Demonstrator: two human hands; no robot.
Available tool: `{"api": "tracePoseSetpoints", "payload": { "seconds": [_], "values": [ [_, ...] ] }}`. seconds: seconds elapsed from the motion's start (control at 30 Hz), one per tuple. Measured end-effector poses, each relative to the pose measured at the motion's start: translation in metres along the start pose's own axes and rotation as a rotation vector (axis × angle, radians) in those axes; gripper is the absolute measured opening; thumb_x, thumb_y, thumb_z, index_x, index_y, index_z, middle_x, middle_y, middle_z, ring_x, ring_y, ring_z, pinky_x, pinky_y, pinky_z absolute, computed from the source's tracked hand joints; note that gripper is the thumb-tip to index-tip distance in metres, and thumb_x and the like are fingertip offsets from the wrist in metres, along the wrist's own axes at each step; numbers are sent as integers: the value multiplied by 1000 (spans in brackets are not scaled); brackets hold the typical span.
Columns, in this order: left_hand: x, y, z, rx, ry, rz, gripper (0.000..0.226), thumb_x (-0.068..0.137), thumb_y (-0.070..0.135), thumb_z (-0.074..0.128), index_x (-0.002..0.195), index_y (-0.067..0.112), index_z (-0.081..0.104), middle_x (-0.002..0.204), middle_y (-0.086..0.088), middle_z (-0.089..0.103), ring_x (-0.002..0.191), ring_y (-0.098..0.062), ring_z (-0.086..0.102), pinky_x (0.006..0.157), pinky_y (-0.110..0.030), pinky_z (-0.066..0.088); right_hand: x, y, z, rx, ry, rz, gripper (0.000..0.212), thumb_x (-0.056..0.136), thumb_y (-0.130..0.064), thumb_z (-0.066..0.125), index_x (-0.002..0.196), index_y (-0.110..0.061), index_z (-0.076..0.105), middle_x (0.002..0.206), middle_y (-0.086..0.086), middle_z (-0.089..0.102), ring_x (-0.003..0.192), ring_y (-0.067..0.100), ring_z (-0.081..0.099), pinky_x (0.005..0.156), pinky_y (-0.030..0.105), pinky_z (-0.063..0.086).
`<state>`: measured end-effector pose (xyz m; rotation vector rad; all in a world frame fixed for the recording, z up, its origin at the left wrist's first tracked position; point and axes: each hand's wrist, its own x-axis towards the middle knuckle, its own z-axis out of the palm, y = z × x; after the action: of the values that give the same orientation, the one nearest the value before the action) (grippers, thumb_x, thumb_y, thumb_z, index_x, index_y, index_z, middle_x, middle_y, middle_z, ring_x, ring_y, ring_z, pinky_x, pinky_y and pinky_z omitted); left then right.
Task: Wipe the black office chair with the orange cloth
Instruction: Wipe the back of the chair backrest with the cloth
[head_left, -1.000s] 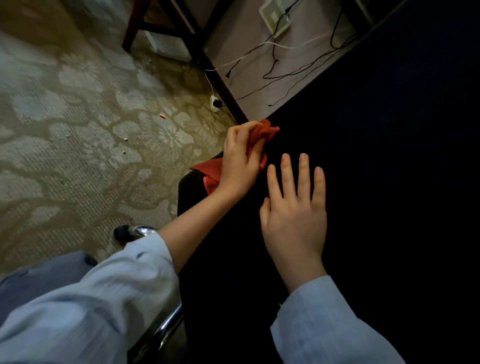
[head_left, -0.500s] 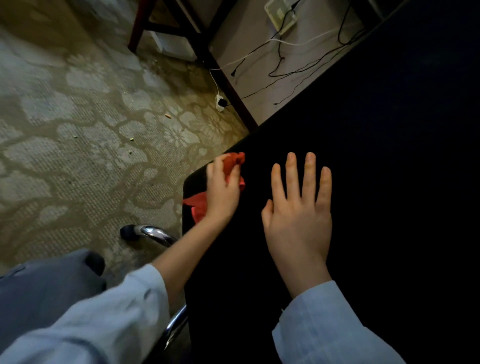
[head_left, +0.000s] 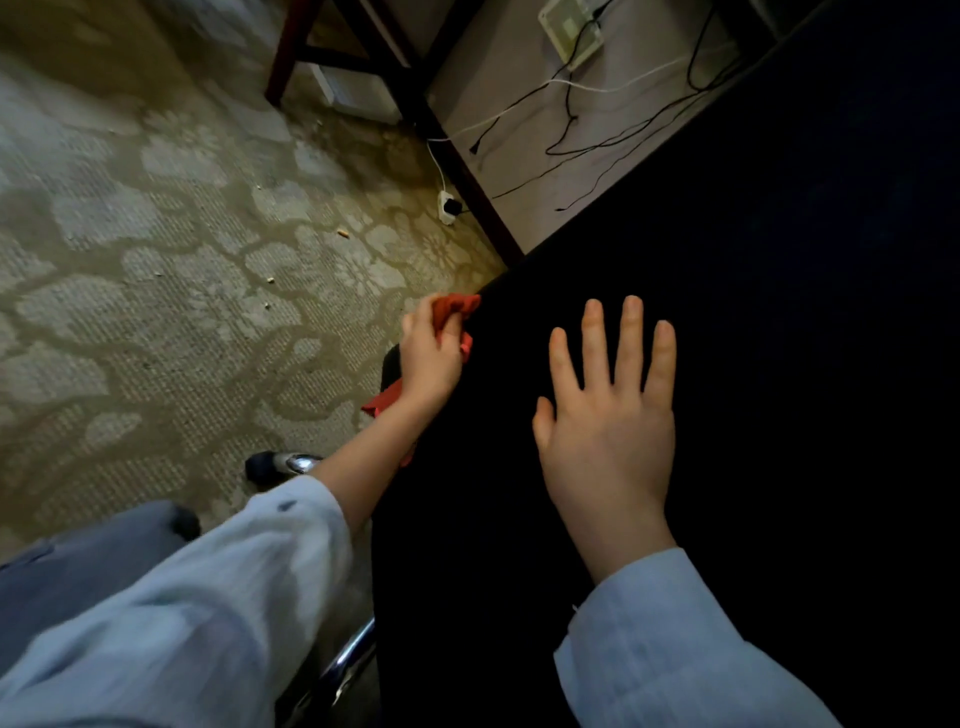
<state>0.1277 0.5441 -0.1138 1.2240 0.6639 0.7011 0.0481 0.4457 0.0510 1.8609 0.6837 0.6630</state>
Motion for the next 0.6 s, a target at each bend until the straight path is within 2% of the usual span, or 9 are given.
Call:
{"api": "tracePoseSetpoints", "payload": {
  "seconds": [0.03,0.17,0.3,0.4,0.47,0.53,0.6],
  "values": [
    [6,-13,-2,25,7,-72,31,93,23,50,119,6,54,114,-19,48,104,-31,54,97,-33,41,2,0,0,6,-1,4,59,89,-48,30,142,-23,40,152,12,31,142,36,21,112,50,-1],
    [4,-57,-15,128,75,-336,29,97,19,46,123,4,49,122,-25,45,110,-37,49,93,-34,37,2,-1,1,0,-41,-10,61,92,-47,25,148,-21,27,156,14,19,143,39,11,110,52,-6],
    [-8,-52,-17,160,86,-401,29,99,20,44,121,3,48,122,-24,44,108,-36,50,89,-34,36,0,-1,1,-6,-50,-8,62,93,-45,21,149,-19,20,156,16,15,143,40,8,109,52,-7],
    [-24,-31,-11,81,89,-330,25,96,18,49,116,3,53,116,-23,49,106,-35,52,90,-33,37,0,-1,0,12,-59,-6,62,93,-46,22,149,-19,19,156,16,13,143,40,6,109,53,-9],
    [-43,-7,-4,-31,67,-196,23,94,18,53,112,5,57,112,-18,53,104,-29,56,92,-33,42,0,-1,0,29,-57,4,63,93,-46,24,149,-19,21,156,16,15,144,40,7,110,52,-8],
    [-58,22,5,-140,24,-37,24,90,23,54,111,11,60,112,-13,57,102,-15,57,92,-29,45,1,-1,0,35,-59,2,63,91,-45,23,148,-19,24,156,16,17,143,40,9,110,52,-6],
    [-65,48,9,-220,-40,82,23,90,22,54,111,14,59,112,-10,57,99,4,54,90,-18,44,1,-1,0,28,-50,-2,63,90,-45,20,148,-20,27,155,16,19,143,39,10,110,52,-6]
  ]
}}
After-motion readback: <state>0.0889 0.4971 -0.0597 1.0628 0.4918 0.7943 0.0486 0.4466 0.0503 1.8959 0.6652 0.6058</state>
